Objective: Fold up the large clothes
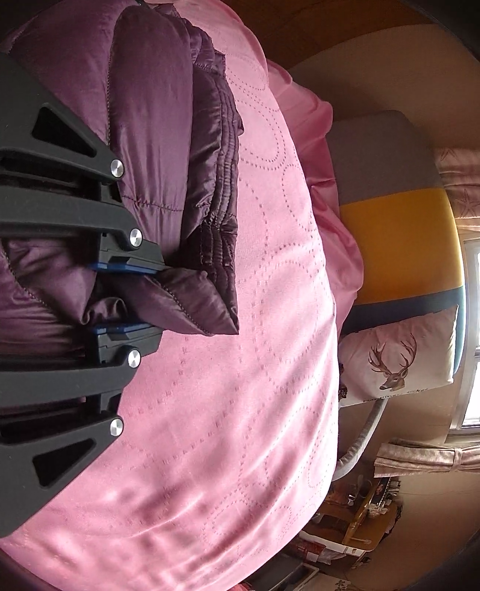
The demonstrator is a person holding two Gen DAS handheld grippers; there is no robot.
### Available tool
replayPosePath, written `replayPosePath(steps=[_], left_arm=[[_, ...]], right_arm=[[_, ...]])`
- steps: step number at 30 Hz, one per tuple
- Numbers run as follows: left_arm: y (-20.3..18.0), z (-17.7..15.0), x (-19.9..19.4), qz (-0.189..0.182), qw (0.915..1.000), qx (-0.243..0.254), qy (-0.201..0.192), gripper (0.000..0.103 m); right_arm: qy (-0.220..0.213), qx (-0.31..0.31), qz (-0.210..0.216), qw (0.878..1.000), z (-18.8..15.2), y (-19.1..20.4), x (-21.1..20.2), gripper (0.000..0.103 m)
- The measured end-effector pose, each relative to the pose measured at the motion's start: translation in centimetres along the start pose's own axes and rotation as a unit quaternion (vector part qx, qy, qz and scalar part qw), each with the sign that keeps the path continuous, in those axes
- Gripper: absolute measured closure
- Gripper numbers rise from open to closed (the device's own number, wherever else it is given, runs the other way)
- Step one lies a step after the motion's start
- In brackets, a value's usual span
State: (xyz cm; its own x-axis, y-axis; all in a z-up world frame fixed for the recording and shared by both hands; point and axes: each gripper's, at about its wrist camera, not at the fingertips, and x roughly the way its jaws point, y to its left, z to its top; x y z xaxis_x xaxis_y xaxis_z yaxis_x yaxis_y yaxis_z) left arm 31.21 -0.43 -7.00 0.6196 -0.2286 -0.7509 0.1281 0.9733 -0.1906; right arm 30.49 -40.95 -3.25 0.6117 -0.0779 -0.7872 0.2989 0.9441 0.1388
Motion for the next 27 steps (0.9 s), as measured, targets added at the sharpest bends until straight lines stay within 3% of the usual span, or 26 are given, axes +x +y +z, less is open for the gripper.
replayPosePath(steps=[7,14,23,27], left_arm=[[-1.3,-0.3,0.2,0.042,0.9989,0.02,-0.006,0.101],[-2.4,0.1,-2.3,0.071,0.9963,0.039,-0.03,0.101],[-3.3,0.1,-7.5,0.065,0.9945,0.042,-0.07,0.101],[-4.0,-0.1,-9.3,0.059,0.9939,0.047,-0.081,0.101]], right_arm=[[0.012,0.017,0.008,1.0,-0.2,-0.8,0.9,0.083],[0.021,0.036,0.014,0.999,-0.1,-1.7,0.7,0.073],[0.019,0.058,-0.005,0.998,0.3,-2.2,-0.5,0.049],[-0.002,0.055,-0.007,0.998,0.7,-2.1,-2.5,0.041]])
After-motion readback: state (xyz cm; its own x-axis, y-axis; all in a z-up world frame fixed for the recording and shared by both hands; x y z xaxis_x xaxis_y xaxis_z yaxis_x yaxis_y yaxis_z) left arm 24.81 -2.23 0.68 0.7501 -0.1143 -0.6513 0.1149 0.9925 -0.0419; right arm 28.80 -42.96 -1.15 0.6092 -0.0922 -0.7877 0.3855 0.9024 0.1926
